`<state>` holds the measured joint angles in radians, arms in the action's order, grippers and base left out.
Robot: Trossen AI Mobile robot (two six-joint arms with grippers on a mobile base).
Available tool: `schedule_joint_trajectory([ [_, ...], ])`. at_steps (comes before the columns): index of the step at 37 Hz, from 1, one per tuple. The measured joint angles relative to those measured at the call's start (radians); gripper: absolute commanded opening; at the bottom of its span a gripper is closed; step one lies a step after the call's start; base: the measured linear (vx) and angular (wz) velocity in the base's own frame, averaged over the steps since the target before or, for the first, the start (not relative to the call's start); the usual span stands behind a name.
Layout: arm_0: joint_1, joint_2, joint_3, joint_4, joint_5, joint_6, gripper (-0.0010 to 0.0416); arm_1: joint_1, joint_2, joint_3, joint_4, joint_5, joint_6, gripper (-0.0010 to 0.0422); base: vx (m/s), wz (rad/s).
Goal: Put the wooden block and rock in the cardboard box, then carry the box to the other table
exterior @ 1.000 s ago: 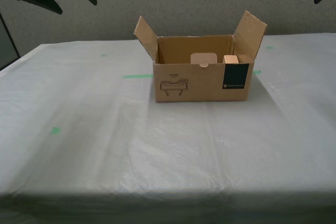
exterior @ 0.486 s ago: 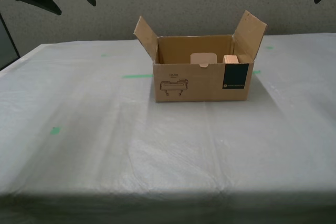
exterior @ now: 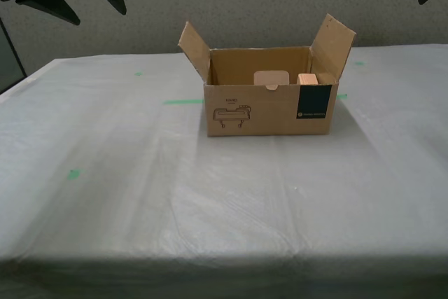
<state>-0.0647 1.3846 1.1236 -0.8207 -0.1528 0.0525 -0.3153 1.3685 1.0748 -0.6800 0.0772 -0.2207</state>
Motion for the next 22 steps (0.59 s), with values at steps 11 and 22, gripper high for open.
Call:
schedule_joint_trajectory([
  [11,0.001,0.0,0.0,0.0,0.0,0.0,0.0398,0.0,0.0,0.0,0.0,0.0,0.0,0.0389,0.0,0.0],
  [22,0.001,0.0,0.0,0.001,0.0,0.0,0.0399,0.0,0.0,0.0,0.001,0.0,0.0,0.0389,0.0,0.0],
])
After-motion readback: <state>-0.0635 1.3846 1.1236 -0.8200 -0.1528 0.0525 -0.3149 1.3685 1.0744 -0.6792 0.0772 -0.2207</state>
